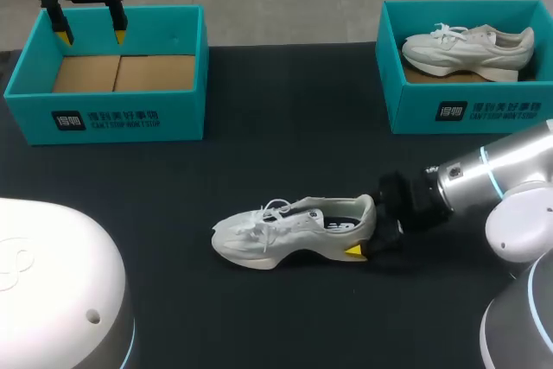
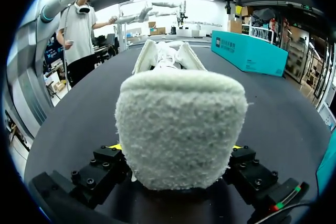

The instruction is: Take the shoe out of the shoebox, open the shoe tongue, remove and reinsert the insole, then place the shoe into the shoebox

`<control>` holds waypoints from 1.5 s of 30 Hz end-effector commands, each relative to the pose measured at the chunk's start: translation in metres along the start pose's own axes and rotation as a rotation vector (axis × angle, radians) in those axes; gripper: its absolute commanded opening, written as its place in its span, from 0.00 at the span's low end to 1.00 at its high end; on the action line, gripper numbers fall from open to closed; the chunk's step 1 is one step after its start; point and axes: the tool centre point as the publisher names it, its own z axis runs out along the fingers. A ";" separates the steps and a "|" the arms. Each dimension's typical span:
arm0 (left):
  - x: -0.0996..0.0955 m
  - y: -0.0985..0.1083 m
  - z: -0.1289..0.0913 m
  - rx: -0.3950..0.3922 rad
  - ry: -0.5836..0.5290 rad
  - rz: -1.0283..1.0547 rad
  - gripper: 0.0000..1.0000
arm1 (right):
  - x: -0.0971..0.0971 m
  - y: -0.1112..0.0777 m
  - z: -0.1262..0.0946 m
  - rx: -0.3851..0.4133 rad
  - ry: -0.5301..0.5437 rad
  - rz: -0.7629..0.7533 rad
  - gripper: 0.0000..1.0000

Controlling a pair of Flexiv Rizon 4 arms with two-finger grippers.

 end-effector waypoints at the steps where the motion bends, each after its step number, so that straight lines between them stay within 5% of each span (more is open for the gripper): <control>1: 0.000 0.000 0.000 -0.001 -0.001 0.000 1.00 | 0.001 0.000 0.003 0.003 -0.002 0.001 0.00; 13: 0.000 0.000 0.000 -0.001 -0.001 0.000 1.00 | 0.001 0.000 0.003 0.003 -0.002 0.001 0.00; 20: 0.047 0.036 -0.017 -0.054 -0.071 -0.088 1.00 | 0.001 0.000 0.003 0.003 -0.002 0.001 0.00; 31: 0.113 0.071 -0.022 0.001 -0.095 -0.133 1.00 | 0.001 0.000 0.003 0.003 -0.002 0.001 0.00; 45: 0.172 0.102 0.007 0.005 -0.120 -0.059 1.00 | 0.001 0.000 0.003 0.003 -0.002 0.001 0.00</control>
